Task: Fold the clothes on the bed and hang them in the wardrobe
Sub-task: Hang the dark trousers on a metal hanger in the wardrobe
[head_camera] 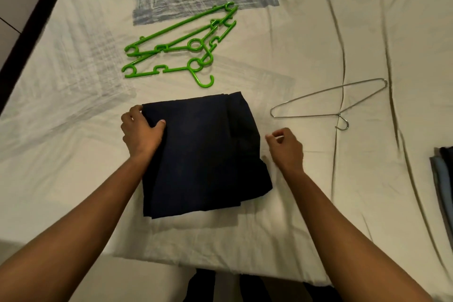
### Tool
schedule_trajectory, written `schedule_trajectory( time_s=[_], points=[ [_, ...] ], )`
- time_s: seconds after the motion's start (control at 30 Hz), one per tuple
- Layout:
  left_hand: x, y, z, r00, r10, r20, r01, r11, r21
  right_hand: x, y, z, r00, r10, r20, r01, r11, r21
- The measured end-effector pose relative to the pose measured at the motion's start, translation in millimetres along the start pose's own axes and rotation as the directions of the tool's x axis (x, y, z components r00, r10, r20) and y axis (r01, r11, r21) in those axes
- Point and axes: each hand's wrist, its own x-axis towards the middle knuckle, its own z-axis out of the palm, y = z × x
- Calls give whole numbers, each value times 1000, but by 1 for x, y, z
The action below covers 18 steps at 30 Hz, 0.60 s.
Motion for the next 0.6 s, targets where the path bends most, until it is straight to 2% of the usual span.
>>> schedule_trajectory(
  time_s=[0.07, 0.13, 0.2, 0.27, 0.37, 0.53, 0.6],
  points=[
    [-18, 10, 4, 978, 203, -51, -198, 977, 85, 13, 14, -27, 977, 56, -207, -64, 997, -35],
    [-37, 21, 13, 929, 368, -19, -364, 924, 118, 32, 28, -55, 934, 151, -323, -165, 986, -17],
    [-57, 28, 24, 863, 501, 68, -505, 848, 161, 51, 37, -75, 913, 204, -355, -235, 971, -48],
    [-72, 34, 39, 789, 590, 167, -614, 767, 188, 70, 41, -87, 924, 216, -315, -261, 959, -110],
    [-87, 44, 61, 745, 626, 231, -665, 724, 183, 92, 48, -94, 943, 229, -241, -275, 944, -180],
    [-102, 53, 70, 789, 584, 189, -610, 781, 131, 116, 60, -109, 921, 341, -190, -371, 915, -159],
    [-112, 47, 65, 777, 599, 192, -623, 774, 109, 123, 68, -114, 927, 344, -148, -362, 924, -120]
  ],
)
